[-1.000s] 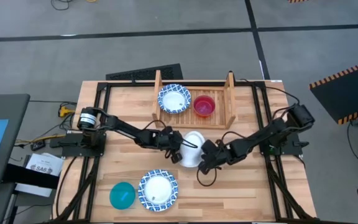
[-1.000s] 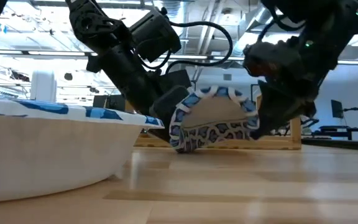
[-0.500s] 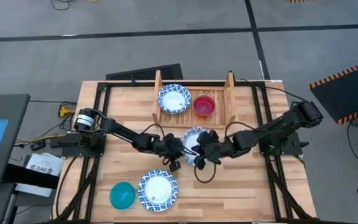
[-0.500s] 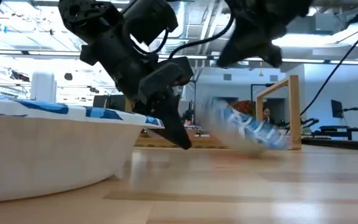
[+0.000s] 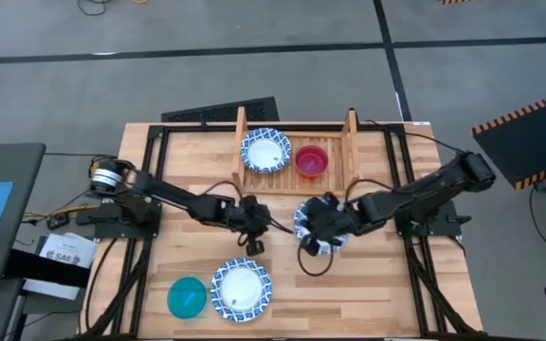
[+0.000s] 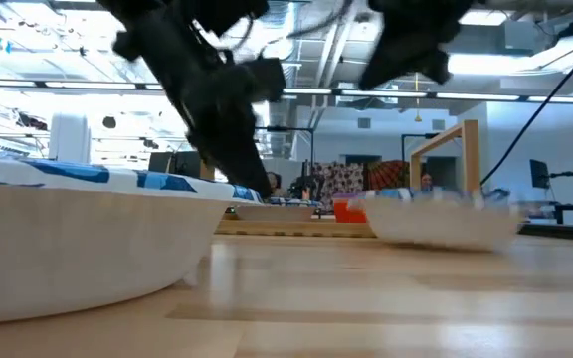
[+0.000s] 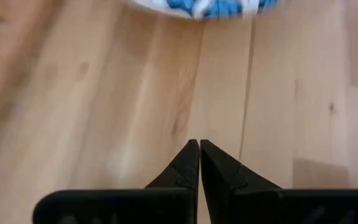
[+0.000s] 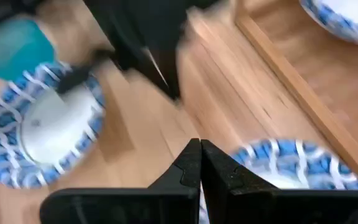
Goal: Place and stack bowls onto a shelf
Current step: Stack the top blue pattern bowl on top of the other blue pattern bowl on the shelf
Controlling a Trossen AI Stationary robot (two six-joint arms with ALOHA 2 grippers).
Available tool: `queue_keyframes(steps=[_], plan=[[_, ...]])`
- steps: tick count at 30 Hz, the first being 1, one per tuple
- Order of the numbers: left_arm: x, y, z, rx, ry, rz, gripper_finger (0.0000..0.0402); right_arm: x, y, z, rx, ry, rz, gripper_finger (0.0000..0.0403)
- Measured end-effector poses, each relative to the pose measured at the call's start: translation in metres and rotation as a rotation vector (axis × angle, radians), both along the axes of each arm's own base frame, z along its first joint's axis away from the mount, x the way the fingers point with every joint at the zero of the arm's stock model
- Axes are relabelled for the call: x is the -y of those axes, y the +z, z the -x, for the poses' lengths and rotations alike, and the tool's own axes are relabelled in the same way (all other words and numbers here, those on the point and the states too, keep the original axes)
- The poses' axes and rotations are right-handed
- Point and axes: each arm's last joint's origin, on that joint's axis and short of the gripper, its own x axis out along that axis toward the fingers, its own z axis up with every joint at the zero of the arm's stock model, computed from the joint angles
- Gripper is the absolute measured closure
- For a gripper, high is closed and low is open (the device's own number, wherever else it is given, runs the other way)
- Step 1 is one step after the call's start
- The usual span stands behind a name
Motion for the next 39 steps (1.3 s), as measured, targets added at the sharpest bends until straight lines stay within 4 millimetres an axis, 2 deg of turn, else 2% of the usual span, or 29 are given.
queue_keyframes(steps=[4, 9, 14, 18, 23, 27, 32, 39], plan=[[-0.003, 0.036, 0.019, 0.071, 0.010, -0.033, 0.0402, -0.016, 0.001, 0.031, -0.110, -0.004, -0.016, 0.0366], [-0.011, 0.077, 0.057, 0.310, 0.081, -0.028, 0.0401, -0.030, -0.018, 0.086, -0.135, -0.199, -0.110, 0.0363], [-0.019, 0.097, 0.101, 0.542, 0.126, 0.043, 0.0401, -0.030, -0.038, 0.133, -0.002, -0.491, -0.377, 0.0333], [-0.024, 0.101, 0.131, 0.622, 0.166, 0.092, 0.0401, -0.023, -0.061, 0.156, 0.038, -0.654, -0.507, 0.0281], [-0.028, 0.102, 0.151, 0.674, 0.215, 0.119, 0.0401, -0.014, -0.085, 0.167, 0.083, -0.754, -0.626, 0.0198], [-0.029, 0.103, 0.155, 0.689, 0.232, 0.132, 0.0402, -0.009, -0.104, 0.165, 0.146, -0.761, -0.739, 0.0155], [-0.028, 0.100, 0.152, 0.673, 0.235, 0.135, 0.0401, -0.001, -0.122, 0.160, 0.213, -0.744, -0.801, 0.0148], [-0.028, 0.097, 0.149, 0.659, 0.236, 0.130, 0.0401, 0.010, -0.123, 0.152, 0.235, -0.776, -0.778, 0.0154]])
